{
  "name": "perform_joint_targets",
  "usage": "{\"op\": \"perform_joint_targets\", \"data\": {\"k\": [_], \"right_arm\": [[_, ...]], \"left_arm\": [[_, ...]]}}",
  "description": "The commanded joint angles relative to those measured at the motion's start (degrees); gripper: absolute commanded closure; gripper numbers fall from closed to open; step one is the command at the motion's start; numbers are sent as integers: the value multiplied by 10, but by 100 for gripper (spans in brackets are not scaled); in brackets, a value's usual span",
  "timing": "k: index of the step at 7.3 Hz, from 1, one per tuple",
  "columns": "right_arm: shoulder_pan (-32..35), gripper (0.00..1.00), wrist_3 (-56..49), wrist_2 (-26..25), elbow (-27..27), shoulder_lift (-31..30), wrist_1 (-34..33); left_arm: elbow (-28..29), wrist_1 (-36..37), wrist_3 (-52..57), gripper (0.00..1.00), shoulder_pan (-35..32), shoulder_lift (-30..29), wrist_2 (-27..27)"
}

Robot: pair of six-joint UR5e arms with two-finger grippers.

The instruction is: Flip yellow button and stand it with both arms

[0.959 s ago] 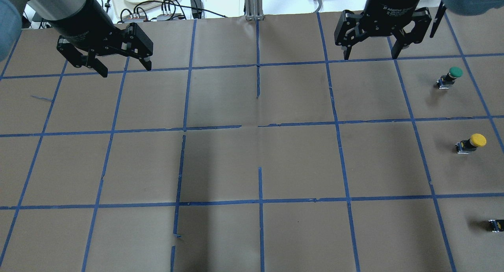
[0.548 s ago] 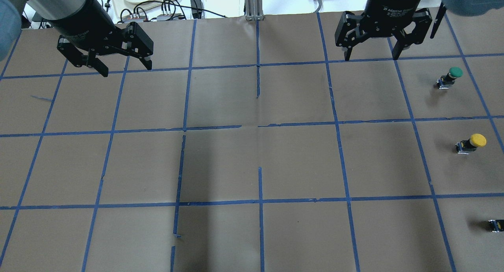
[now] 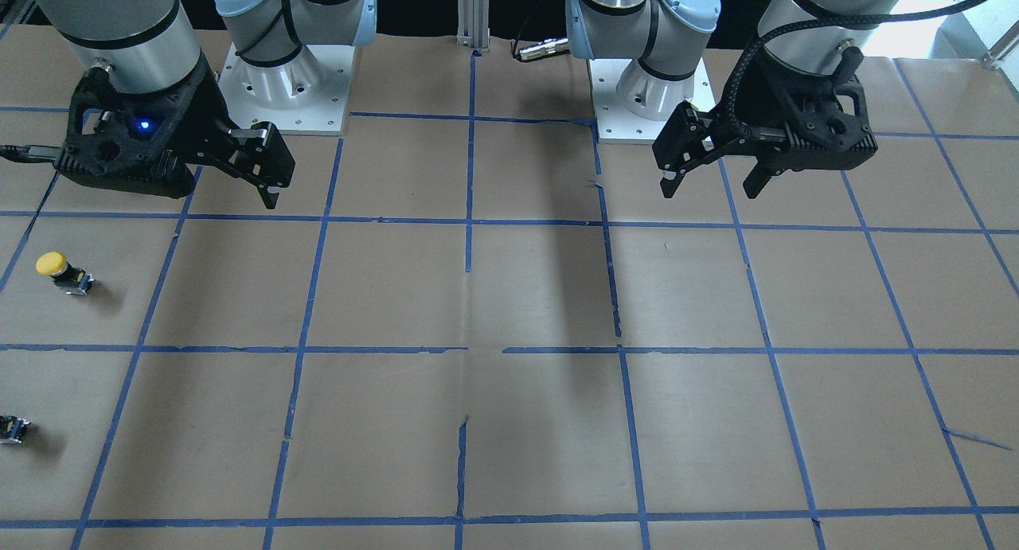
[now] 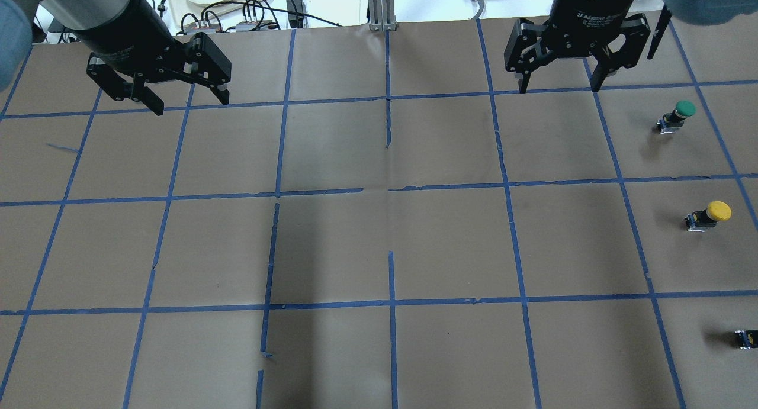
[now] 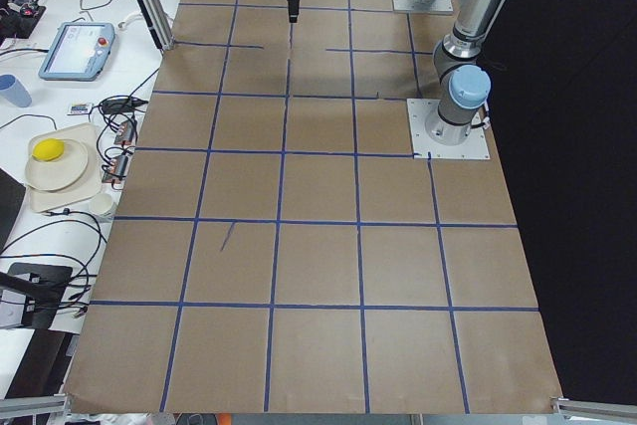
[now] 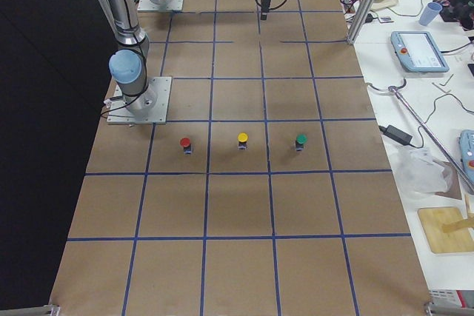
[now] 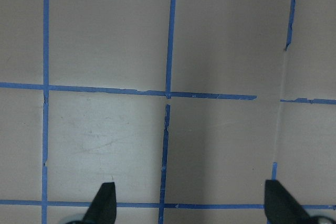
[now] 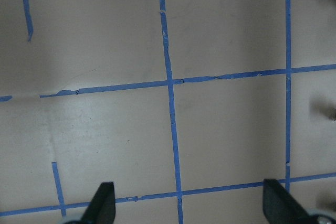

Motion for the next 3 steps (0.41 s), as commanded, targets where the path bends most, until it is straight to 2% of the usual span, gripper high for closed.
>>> {"op": "perform_joint_targets", "data": {"k": [1, 3], "right_arm": [[0, 0, -1, 1, 0, 0, -2], [0, 0, -1, 6, 0, 0, -2]], "left_arm": [[-1, 0, 0, 0, 0, 0, 0], [-5, 0, 0, 0, -1, 0, 0]]}}
